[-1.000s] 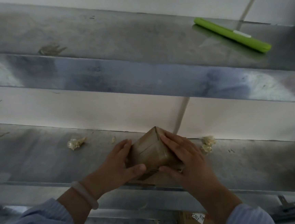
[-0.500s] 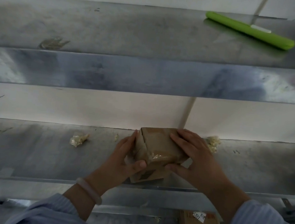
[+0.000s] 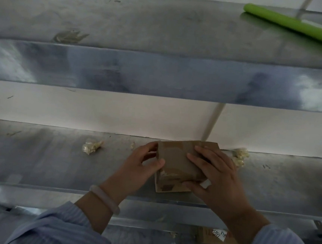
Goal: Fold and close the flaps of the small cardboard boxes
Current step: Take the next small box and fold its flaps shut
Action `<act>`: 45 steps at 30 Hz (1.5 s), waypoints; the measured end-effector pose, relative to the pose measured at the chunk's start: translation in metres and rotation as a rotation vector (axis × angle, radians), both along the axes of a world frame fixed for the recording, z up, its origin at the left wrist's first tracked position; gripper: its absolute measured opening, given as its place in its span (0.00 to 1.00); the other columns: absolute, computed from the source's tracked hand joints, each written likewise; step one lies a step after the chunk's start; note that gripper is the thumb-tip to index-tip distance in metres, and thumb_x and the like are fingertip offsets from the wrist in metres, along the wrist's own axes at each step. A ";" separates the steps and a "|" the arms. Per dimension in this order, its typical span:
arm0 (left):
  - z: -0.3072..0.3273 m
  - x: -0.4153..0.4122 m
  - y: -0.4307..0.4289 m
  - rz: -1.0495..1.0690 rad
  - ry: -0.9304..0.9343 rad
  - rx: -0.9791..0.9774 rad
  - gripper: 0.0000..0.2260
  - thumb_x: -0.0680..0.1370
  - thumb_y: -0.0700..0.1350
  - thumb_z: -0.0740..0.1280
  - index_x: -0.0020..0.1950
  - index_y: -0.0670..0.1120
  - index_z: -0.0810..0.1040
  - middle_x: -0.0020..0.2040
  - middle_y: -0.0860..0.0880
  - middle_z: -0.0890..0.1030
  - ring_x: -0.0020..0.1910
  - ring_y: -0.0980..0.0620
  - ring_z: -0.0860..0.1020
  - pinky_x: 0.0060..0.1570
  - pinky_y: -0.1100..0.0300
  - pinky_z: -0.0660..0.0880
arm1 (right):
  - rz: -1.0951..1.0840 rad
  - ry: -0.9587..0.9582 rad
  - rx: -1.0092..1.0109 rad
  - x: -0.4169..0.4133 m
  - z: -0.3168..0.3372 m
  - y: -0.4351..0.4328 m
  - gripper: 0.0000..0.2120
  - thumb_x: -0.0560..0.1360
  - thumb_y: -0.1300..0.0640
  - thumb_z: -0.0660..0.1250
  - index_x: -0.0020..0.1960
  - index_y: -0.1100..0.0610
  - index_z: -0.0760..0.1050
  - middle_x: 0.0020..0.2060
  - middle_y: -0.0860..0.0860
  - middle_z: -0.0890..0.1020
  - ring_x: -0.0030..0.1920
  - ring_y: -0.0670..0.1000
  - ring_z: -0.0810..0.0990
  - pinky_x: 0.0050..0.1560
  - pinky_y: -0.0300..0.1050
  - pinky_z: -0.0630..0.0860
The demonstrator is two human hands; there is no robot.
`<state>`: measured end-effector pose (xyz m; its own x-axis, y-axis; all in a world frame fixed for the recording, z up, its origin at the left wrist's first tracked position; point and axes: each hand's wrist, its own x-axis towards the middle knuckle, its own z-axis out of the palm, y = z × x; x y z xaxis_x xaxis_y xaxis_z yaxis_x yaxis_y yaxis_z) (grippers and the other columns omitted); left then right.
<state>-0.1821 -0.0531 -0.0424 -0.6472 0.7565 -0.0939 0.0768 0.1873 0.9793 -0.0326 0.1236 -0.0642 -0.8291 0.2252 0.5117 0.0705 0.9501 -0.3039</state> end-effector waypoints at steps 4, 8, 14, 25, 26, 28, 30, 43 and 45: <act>0.000 0.004 -0.003 -0.021 -0.088 0.068 0.19 0.79 0.43 0.63 0.70 0.51 0.69 0.65 0.53 0.76 0.65 0.58 0.73 0.63 0.58 0.73 | -0.030 0.002 -0.015 -0.001 0.003 -0.002 0.29 0.65 0.38 0.72 0.63 0.49 0.78 0.65 0.47 0.76 0.65 0.53 0.73 0.62 0.58 0.71; -0.005 0.008 -0.003 0.063 -0.161 0.110 0.17 0.75 0.42 0.68 0.63 0.52 0.71 0.65 0.52 0.75 0.65 0.54 0.73 0.65 0.46 0.71 | -0.122 -0.025 0.054 0.003 0.009 0.002 0.30 0.65 0.35 0.69 0.61 0.50 0.79 0.62 0.47 0.78 0.63 0.51 0.76 0.67 0.62 0.65; -0.001 0.012 0.006 0.140 -0.037 0.014 0.13 0.70 0.51 0.75 0.51 0.58 0.75 0.55 0.56 0.79 0.57 0.57 0.78 0.58 0.46 0.76 | -0.069 -0.093 -0.031 0.000 0.028 0.000 0.36 0.63 0.29 0.67 0.60 0.54 0.77 0.61 0.50 0.76 0.62 0.53 0.75 0.64 0.56 0.71; 0.018 0.022 0.016 0.246 0.021 -0.059 0.08 0.73 0.39 0.70 0.45 0.51 0.74 0.43 0.55 0.79 0.37 0.66 0.78 0.39 0.64 0.78 | -0.058 -0.036 0.085 -0.003 0.008 -0.017 0.30 0.71 0.32 0.64 0.68 0.45 0.73 0.67 0.52 0.74 0.68 0.57 0.71 0.68 0.60 0.65; 0.018 0.022 0.014 0.245 0.053 -0.075 0.08 0.73 0.39 0.70 0.45 0.50 0.74 0.43 0.56 0.78 0.36 0.66 0.78 0.37 0.66 0.77 | -0.061 -0.033 0.097 -0.004 0.007 -0.019 0.30 0.71 0.33 0.65 0.68 0.45 0.73 0.67 0.52 0.74 0.68 0.57 0.71 0.67 0.61 0.65; 0.019 0.022 0.010 0.220 0.143 -0.101 0.07 0.73 0.38 0.68 0.45 0.48 0.73 0.42 0.56 0.78 0.34 0.68 0.77 0.31 0.72 0.72 | -0.067 -0.026 0.123 -0.005 0.005 -0.023 0.29 0.71 0.34 0.66 0.68 0.45 0.74 0.67 0.52 0.75 0.68 0.57 0.71 0.66 0.62 0.66; 0.018 0.020 0.004 0.196 0.259 -0.151 0.06 0.73 0.40 0.68 0.43 0.47 0.72 0.44 0.55 0.80 0.35 0.69 0.77 0.30 0.74 0.69 | -0.077 -0.024 0.140 -0.006 0.003 -0.026 0.28 0.71 0.34 0.65 0.68 0.44 0.74 0.67 0.52 0.75 0.68 0.57 0.71 0.67 0.62 0.65; 0.026 0.012 -0.007 0.093 0.739 -0.302 0.04 0.71 0.45 0.70 0.39 0.46 0.77 0.30 0.56 0.73 0.29 0.58 0.71 0.30 0.68 0.64 | -0.083 -0.041 0.205 -0.010 0.003 -0.029 0.28 0.71 0.33 0.65 0.67 0.44 0.74 0.65 0.51 0.76 0.67 0.57 0.72 0.67 0.62 0.65; 0.025 0.012 -0.007 0.108 0.773 -0.334 0.04 0.71 0.45 0.70 0.38 0.46 0.77 0.29 0.55 0.72 0.27 0.58 0.69 0.29 0.67 0.63 | -0.083 -0.054 0.210 -0.010 0.004 -0.030 0.28 0.71 0.33 0.65 0.67 0.44 0.75 0.65 0.51 0.76 0.67 0.57 0.72 0.67 0.63 0.66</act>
